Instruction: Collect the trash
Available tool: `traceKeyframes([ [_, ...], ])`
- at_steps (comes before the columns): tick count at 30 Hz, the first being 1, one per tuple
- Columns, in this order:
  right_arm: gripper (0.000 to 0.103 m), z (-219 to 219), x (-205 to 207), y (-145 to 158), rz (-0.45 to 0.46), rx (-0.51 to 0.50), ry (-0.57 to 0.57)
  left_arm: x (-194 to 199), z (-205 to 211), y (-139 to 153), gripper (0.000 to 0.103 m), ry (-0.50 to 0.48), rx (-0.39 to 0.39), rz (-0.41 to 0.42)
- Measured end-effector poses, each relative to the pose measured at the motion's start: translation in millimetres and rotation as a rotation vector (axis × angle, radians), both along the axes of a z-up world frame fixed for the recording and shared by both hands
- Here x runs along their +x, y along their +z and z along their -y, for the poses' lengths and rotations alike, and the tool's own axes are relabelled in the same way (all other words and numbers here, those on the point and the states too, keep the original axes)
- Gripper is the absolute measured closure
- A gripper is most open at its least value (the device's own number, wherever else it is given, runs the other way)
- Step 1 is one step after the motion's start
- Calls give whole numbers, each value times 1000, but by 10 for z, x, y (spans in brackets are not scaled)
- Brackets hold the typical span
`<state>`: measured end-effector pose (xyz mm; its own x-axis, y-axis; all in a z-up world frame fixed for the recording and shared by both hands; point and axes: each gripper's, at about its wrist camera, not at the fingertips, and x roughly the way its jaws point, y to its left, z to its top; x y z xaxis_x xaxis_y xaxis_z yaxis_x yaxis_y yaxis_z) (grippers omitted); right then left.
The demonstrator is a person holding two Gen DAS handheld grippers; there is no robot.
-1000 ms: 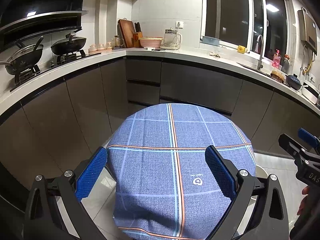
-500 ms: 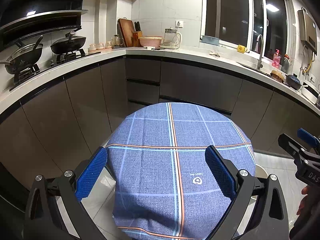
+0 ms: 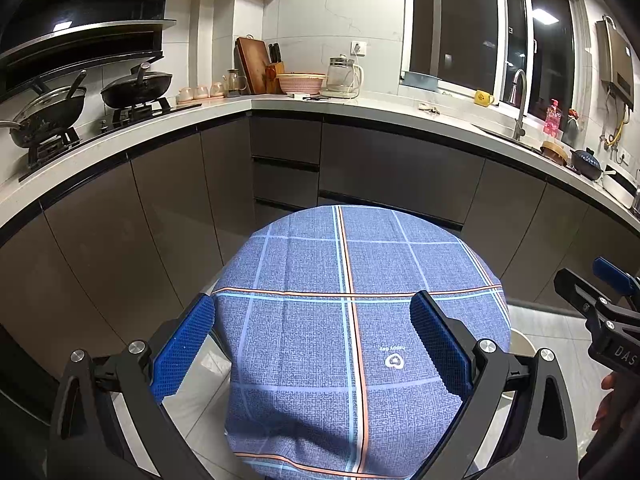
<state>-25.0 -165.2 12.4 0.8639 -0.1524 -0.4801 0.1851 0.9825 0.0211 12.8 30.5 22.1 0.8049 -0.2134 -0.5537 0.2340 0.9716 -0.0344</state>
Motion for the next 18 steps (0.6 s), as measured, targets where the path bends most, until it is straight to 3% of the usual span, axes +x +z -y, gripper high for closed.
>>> traceKeyframes([
  [18, 3, 1, 8, -43, -6, 2, 0, 9, 18, -25, 8, -8, -3, -4],
])
